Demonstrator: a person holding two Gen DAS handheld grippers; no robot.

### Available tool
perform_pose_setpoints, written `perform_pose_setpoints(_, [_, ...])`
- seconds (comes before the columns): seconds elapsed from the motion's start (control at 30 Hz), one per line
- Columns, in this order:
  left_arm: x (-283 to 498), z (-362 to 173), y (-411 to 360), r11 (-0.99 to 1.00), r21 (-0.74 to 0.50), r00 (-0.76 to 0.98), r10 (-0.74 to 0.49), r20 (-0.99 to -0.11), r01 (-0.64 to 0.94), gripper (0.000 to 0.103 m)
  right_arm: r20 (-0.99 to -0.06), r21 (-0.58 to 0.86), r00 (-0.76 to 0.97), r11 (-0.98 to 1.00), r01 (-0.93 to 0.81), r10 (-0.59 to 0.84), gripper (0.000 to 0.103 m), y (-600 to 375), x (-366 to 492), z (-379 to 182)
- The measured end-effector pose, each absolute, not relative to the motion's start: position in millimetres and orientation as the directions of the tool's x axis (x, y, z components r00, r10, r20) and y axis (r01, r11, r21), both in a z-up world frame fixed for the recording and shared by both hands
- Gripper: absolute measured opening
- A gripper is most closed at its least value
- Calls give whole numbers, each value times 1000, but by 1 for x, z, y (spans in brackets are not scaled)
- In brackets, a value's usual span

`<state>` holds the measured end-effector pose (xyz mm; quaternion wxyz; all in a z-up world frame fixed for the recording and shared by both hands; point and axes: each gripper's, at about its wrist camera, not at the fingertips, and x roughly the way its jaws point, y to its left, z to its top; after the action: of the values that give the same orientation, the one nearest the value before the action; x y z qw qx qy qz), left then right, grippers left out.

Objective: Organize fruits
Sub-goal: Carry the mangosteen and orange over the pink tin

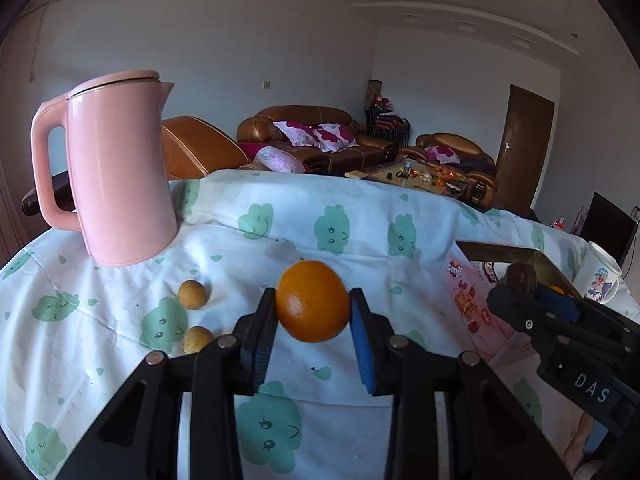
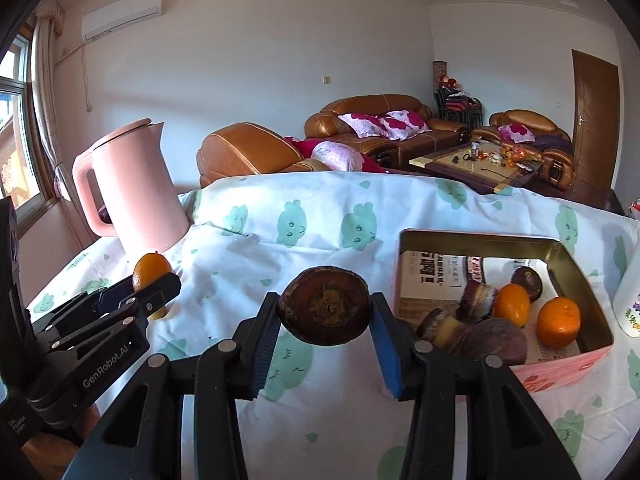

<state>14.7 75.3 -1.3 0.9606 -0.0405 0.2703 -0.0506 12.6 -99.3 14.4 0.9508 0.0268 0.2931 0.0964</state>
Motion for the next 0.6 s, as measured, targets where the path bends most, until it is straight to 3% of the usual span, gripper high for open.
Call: perform_pose_setpoints(0.6, [39,17,-36,974,-61,850,-221,-478,218,37,-502,88,864,990,109,-51,47,-229,24,29])
